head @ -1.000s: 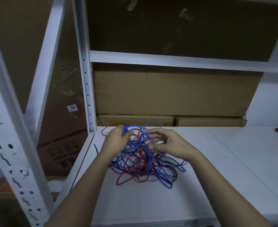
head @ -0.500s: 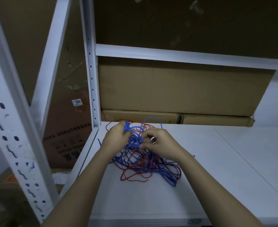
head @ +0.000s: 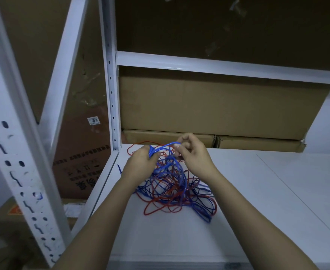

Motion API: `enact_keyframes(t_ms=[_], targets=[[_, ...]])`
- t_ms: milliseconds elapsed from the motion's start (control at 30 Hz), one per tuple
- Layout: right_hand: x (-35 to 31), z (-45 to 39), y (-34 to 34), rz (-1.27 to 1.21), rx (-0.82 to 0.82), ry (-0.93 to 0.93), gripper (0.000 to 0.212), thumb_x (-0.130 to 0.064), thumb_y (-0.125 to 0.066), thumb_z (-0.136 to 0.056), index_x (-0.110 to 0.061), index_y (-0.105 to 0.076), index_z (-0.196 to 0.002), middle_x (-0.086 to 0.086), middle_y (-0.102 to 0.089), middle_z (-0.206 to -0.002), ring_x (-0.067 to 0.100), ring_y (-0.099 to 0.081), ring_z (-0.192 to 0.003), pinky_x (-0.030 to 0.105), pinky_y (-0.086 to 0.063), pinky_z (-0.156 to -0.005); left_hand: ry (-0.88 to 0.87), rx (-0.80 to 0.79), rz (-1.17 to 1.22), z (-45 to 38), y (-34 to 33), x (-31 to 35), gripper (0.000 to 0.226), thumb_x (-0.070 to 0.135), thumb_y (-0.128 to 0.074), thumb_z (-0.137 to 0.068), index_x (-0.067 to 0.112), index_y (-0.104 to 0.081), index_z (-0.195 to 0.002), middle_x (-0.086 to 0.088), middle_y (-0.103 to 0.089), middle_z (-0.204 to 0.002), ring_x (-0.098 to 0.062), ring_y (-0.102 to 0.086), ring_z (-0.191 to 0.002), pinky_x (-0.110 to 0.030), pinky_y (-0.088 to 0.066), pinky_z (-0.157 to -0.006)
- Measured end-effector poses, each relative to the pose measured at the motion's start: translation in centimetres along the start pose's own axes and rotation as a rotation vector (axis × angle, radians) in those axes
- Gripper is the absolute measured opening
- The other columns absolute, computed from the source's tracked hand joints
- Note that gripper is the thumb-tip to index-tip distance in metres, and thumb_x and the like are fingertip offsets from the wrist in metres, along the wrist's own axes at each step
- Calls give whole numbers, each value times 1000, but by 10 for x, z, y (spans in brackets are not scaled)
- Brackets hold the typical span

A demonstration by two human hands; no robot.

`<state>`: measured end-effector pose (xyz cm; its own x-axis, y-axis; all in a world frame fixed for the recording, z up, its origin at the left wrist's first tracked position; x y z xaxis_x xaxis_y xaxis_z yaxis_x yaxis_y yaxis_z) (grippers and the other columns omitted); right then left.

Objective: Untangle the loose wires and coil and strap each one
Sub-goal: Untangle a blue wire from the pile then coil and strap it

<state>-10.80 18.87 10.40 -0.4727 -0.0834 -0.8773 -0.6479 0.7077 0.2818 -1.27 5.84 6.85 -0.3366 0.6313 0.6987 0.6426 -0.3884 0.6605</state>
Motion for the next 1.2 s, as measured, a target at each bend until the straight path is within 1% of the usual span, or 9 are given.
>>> enact_keyframes(t_ms=[267, 433, 500, 567, 667, 833, 900, 1100, 1200], targets=[[0, -9, 23, -193, -94, -59, 26, 12, -53, -85, -12, -48, -81, -5, -44, -46, 10, -40, -44, 29, -38, -54, -156, 126, -173, -6, 7, 23, 26, 19, -48, -98, 13, -33, -77, 2, -32, -61, -30, -41, -65, -34, -25, -53], [19, 6, 30, -82, -242, -120, 42, 9, -55, -85, -20, -53, -116, 5, -61, -87, 19, -61, -81, 41, -52, -89, -118, 106, -49, -16, 16, 24, 21, 26, -50, -98, 10, -46, -85, 0, -45, -67, -29, -48, -69, -33, -30, -57], [34, 13, 23, 23, -289, -198, 41, 0, -62, -86, -20, -54, -120, 4, -61, -100, 18, -63, -86, 40, -51, -86, -124, 99, 48, -16, 16, 28, 25, 27, -52, -97, 7, -49, -83, -4, -49, -68, -29, -50, -69, -35, -33, -59], [44, 19, 9, 198, -339, -192, 23, -16, -68, -87, -20, -63, -110, -1, -62, -85, 9, -59, -70, 27, -47, -69, -151, 104, 130, -15, 16, 35, 25, 28, -53, -96, 8, -50, -81, -5, -52, -69, -26, -50, -67, -34, -35, -59], [44, 13, 4, 252, -158, -86, 18, -15, -59, -94, -22, -65, -79, -6, -60, -58, 6, -51, -49, 22, -40, -54, -183, 142, 209, -16, 24, 46, 19, 24, -52, -95, 12, -51, -80, -2, -52, -70, -24, -52, -68, -36, -40, -61], [0, -33, 54, -181, 318, -67, 18, 4, -52, -93, -2, -67, -85, 5, -58, -60, 7, -50, -45, 21, -46, -51, -226, 256, 266, -25, 49, 70, 21, 24, -55, -96, 8, -53, -82, -3, -53, -68, -15, -54, -61, -32, -41, -57], [-37, -51, 67, -223, 388, 55, 24, 6, -52, -92, -9, -67, -82, 3, -62, -64, 4, -55, -49, 17, -48, -53, -269, 295, 325, -29, 63, 87, 22, 23, -55, -96, 4, -55, -84, -5, -52, -68, -10, -51, -58, -21, -38, -51], [-101, -65, 95, -156, 587, 308, 18, -4, -61, -90, -17, -71, -97, 3, -72, -91, 14, -67, -87, 29, -54, -85, -391, 363, 385, -45, 107, 139, 19, 21, -55, -96, 3, -61, -94, -16, -64, -89, -25, -59, -82, -29, -45, -71], [-106, -76, 90, -82, 445, 251, 22, 1, -61, -88, -4, -68, -109, 13, -69, -105, 18, -63, -96, 27, -49, -89, -398, 315, 308, -56, 113, 155, 18, 17, -54, -96, 1, -60, -95, -14, -64, -89, -27, -59, -81, -38, -46, -73]])
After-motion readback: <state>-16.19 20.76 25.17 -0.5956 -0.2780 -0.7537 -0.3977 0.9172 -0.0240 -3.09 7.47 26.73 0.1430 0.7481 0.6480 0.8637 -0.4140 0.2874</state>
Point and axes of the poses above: each hand's wrist, its own z-axis away from the middle knuckle, its own y-axis out of the back of the hand, x = y × z, the point moved 7 cm from there along -z, towards the middle knuckle
